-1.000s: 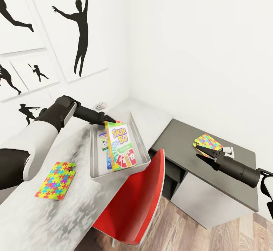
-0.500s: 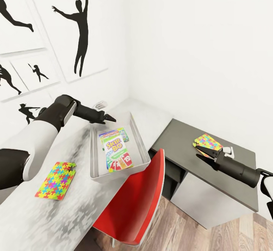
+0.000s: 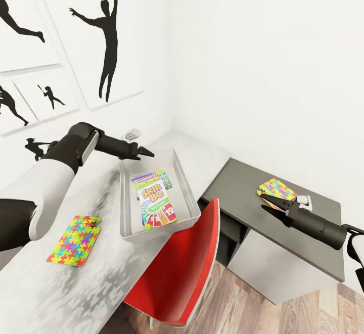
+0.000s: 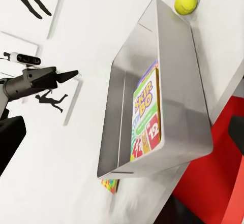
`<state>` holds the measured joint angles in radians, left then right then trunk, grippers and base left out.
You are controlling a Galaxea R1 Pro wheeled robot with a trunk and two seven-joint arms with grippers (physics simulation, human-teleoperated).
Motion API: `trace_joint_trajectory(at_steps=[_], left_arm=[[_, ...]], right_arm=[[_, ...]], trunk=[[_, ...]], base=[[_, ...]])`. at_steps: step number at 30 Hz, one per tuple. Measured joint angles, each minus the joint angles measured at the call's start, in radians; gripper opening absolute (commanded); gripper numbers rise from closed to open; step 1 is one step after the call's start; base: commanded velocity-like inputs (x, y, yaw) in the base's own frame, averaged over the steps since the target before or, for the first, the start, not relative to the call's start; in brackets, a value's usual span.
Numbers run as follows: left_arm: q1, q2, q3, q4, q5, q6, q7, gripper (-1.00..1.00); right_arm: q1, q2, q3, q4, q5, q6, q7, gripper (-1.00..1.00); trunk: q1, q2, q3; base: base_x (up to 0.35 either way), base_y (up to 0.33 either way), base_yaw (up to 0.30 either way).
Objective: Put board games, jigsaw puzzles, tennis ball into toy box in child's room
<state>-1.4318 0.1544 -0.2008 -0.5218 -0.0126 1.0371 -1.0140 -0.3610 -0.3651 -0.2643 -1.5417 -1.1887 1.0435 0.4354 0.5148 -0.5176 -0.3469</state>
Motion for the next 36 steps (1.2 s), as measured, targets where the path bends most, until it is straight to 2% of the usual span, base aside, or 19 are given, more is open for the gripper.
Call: trace_joint_trajectory(at_steps=[3,6,10,14,18,23,27,36], left_arm=[[0.0,0.002,0.067,-0.004,0.001,0.002,0.0,1.0],[0.001,0.003,0.12,-0.005,0.002,0.003,0.0,1.0],[0.002,0.008,0.155,-0.005,0.002,0.005,-0.001,1.0],[0.003,0.016,0.166,-0.005,0.005,0.006,-0.002,1.0],[0.003,0.035,0.175,-0.003,0.012,0.005,-0.013,1.0],[0.006,0.044,0.183,-0.001,0.017,0.004,-0.08,1.0],[0.007,0.046,0.184,0.0,0.014,0.004,-0.124,1.0],[0.009,0.047,0.183,-0.001,0.011,0.004,-0.148,1.0]], right_arm=[[0.0,0.0,0.001,0.0,0.0,0.0,0.0,1.0],[0.001,0.0,0.001,0.0,0.0,0.0,0.0,1.0],[0.001,0.0,0.002,0.0,0.0,0.0,0.0,1.0],[0.001,0.0,0.002,0.0,0.0,0.0,0.0,1.0],[0.001,0.0,0.003,0.0,0.001,0.0,0.0,1.0],[0.001,0.0,0.002,0.001,0.001,0.0,0.0,1.0],[0.002,0.0,0.002,0.002,0.001,0.0,0.001,1.0],[0.001,0.0,0.003,0.002,0.001,0.0,0.0,1.0]], trunk=[[0.0,0.0,0.0],[0.0,0.0,0.0],[-0.015,0.028,0.012],[-0.031,0.056,0.025],[-0.046,0.084,0.038],[-0.065,0.119,0.053],[-0.065,0.12,0.054],[-0.065,0.119,0.054]], base=[[0.0,0.0,0.0],[0.0,0.0,0.0],[0.0,0.0,0.0],[0.0,0.0,0.0],[0.0,0.0,0.0],[0.0,0.0,0.0],[-0.111,0.0,0.0],[-0.114,0.0,0.0]])
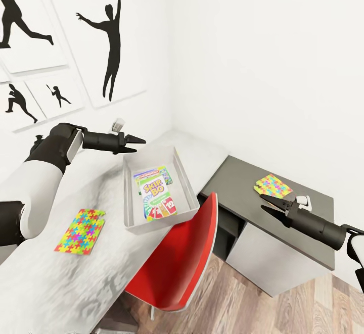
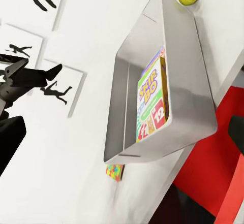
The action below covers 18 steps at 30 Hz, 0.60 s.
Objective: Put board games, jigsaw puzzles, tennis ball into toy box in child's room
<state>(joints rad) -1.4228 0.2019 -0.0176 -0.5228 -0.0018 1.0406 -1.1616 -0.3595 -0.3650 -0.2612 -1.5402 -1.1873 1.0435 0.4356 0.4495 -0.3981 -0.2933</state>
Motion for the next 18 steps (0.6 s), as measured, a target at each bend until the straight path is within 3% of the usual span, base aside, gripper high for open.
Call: trace_joint_trajectory(at_steps=[18], left_arm=[[0.0,0.0,-0.003,0.0,-0.001,0.0,-0.002,1.0]], right_arm=[[0.0,0.003,0.001,0.0,0.0,0.0,0.0,1.0]], trunk=[[0.0,0.0,0.0]], base=[[-0.107,0.0,0.0]])
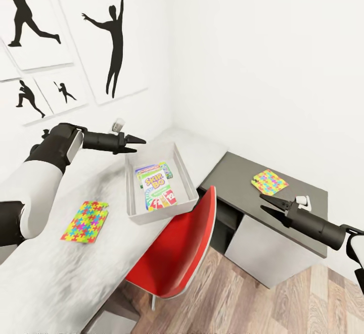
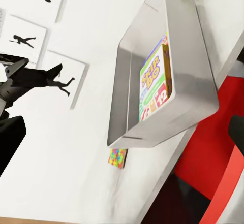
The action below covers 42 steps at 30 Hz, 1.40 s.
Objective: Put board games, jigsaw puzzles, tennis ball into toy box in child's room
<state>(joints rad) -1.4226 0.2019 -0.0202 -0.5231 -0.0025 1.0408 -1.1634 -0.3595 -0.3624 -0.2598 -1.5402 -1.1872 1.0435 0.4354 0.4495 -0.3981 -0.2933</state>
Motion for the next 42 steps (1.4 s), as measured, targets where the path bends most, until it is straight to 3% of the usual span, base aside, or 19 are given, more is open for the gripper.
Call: trace_joint_trajectory(at_steps=[21,42], left_arm=[[0.0,0.0,-0.003,0.0,-0.001,0.0,-0.001,1.0],[0.008,0.001,-0.006,-0.003,-0.003,0.0,-0.002,1.0]], right_arm=[[0.0,0.002,0.0,-0.001,0.0,0.0,0.0,1.0],[0.002,0.004,0.003,-0.001,0.006,0.0,0.003,1.0]], trunk=[[0.0,0.0,0.002],[0.0,0.0,0.034]], base=[[-0.101,0.0,0.0],[-0.062,0.0,0.0]])
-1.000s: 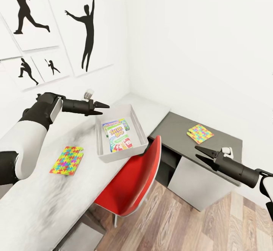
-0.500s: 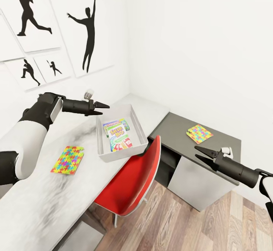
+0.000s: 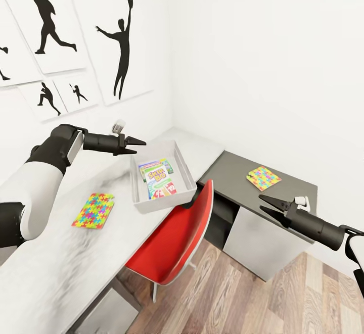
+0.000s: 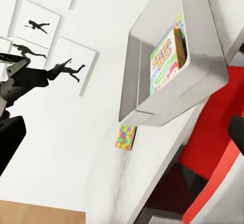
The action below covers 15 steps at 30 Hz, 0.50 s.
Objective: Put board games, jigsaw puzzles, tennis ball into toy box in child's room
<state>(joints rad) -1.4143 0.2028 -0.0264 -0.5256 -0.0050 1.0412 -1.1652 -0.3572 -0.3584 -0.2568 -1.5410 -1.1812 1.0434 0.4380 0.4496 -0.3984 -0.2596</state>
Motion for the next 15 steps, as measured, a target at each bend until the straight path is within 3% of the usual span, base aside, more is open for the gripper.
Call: trace_joint_trajectory(at_steps=[15], left_arm=[[0.003,0.005,-0.001,0.0,0.0,0.0,-0.001,1.0]], right_arm=[[0.009,-0.004,0.0,0.0,0.0,0.0,0.001,1.0]], trunk=[[0.0,0.0,0.025]], base=[[-0.022,0.0,0.0]])
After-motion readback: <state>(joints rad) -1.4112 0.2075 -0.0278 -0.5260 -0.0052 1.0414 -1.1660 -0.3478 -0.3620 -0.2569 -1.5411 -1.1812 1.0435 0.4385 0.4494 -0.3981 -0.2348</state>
